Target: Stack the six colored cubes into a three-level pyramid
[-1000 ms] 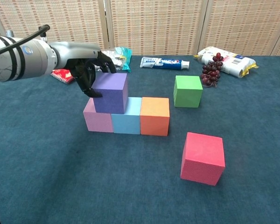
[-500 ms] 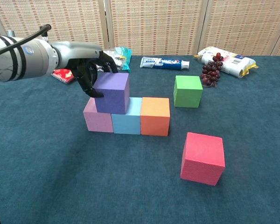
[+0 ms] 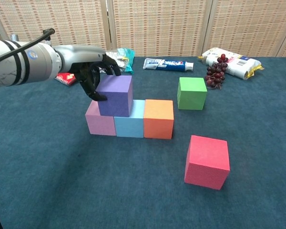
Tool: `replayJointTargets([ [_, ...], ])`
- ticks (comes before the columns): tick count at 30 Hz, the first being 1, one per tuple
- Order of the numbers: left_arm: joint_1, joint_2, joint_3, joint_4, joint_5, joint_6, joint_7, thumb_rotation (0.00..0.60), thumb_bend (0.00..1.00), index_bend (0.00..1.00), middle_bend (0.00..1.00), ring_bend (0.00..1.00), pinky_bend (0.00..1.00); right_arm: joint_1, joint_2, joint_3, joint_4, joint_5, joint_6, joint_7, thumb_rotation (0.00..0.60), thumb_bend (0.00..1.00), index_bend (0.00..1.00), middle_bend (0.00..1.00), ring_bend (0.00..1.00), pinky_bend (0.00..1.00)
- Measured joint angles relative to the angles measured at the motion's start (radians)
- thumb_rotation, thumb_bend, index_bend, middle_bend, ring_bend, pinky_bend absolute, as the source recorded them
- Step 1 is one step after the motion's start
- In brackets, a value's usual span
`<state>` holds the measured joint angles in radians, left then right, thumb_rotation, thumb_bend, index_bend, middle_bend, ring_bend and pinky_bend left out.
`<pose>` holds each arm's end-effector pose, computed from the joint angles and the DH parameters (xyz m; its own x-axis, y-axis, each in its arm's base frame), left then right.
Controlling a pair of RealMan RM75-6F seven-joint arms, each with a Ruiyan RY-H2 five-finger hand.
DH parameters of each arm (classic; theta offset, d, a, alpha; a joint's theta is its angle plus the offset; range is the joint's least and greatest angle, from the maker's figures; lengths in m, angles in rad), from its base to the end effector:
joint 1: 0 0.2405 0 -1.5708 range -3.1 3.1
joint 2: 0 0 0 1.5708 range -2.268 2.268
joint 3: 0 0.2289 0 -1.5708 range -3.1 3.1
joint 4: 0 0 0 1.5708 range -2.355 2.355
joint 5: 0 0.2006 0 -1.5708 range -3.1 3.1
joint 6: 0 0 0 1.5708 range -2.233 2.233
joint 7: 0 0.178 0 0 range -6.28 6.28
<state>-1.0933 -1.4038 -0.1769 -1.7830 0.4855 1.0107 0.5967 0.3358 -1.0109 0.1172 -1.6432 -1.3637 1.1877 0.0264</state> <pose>-0.0465 0.3618 -0.0053 0.4469 0.3880 0.8061 0.8858 -0.3175 -0.3384 -0.2559 -0.2926 0.1595 0.4249 -0.1170 0.8976 -0.9042 -0.1010 0.4149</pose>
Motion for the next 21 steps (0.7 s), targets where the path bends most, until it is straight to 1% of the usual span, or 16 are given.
replayJointTargets([
  [6, 0.003, -0.001, 0.004, -0.004, 0.004, 0.011, 0.005, 0.6, 0.33, 0.27, 0.34, 0.39, 0.32, -0.001, 0.0, 0.001, 0.001, 0.001, -0.001, 0.002, 0.6, 0.16, 0.0, 0.0, 0.0, 0.0],
  [13, 0.005, 0.001, 0.008, -0.008, 0.01, 0.012, 0.007, 0.6, 0.34, 0.23, 0.29, 0.38, 0.31, -0.002, 0.002, 0.001, -0.003, -0.004, 0.001, 0.004, 0.6, 0.16, 0.0, 0.0, 0.0, 0.0],
  [21, 0.004, 0.003, 0.012, -0.008, 0.014, 0.007, 0.013, 0.6, 0.34, 0.15, 0.21, 0.32, 0.3, -0.004, 0.002, 0.001, -0.004, -0.002, 0.001, 0.006, 0.6, 0.16, 0.0, 0.0, 0.0, 0.0],
])
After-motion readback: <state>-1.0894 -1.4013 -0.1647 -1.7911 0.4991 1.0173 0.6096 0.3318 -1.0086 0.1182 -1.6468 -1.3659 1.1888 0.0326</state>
